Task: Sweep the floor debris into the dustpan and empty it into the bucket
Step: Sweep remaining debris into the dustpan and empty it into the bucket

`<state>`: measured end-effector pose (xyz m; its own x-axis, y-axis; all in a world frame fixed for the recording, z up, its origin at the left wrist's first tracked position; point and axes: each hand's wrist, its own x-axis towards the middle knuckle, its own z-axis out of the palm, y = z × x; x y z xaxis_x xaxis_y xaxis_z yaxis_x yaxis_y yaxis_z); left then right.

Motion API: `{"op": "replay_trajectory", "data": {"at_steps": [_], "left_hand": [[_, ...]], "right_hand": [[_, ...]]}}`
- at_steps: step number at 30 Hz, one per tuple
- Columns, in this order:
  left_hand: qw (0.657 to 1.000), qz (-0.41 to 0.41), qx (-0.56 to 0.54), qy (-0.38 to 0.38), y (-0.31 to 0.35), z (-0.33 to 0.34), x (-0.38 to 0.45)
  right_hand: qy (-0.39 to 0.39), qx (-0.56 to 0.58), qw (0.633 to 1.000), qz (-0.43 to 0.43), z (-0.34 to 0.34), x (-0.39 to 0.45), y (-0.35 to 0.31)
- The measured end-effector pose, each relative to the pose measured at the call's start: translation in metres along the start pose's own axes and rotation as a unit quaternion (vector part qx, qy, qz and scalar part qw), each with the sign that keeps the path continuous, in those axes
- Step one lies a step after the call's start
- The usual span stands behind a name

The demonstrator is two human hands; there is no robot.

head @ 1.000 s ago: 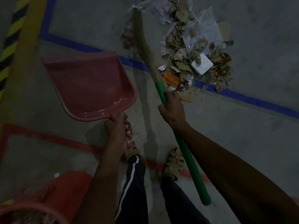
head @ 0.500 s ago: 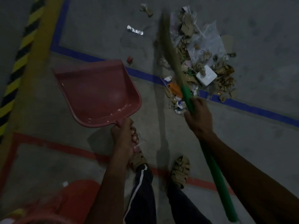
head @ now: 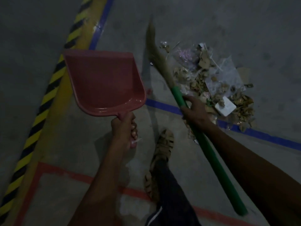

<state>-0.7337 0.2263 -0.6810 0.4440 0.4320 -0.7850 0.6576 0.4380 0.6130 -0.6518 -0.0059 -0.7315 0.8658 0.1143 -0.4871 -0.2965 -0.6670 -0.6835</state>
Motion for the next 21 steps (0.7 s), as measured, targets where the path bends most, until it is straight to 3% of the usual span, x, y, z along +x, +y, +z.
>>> {"op": "replay_trajectory", "data": {"at_steps": [5, 9, 16, 21], "left_hand": [[1.000, -0.002, 0.018, 0.005, 0.022, 0.020, 0.039], [0.999, -0.024, 0.038, 0.006, 0.029, 0.037, 0.061], [0.998, -0.029, 0.050, -0.015, 0.027, 0.050, 0.072], [0.997, -0.035, 0.066, -0.023, 0.020, 0.048, 0.075]], "right_hand": [[-0.040, 0.150, 0.985, 0.078, 0.067, 0.097, -0.027], [-0.013, 0.185, 0.970, 0.160, 0.087, 0.133, -0.025], [0.049, 0.194, 0.955, 0.218, 0.064, 0.066, 0.017], [0.102, 0.029, 0.987, 0.122, 0.029, -0.015, 0.067]]}}
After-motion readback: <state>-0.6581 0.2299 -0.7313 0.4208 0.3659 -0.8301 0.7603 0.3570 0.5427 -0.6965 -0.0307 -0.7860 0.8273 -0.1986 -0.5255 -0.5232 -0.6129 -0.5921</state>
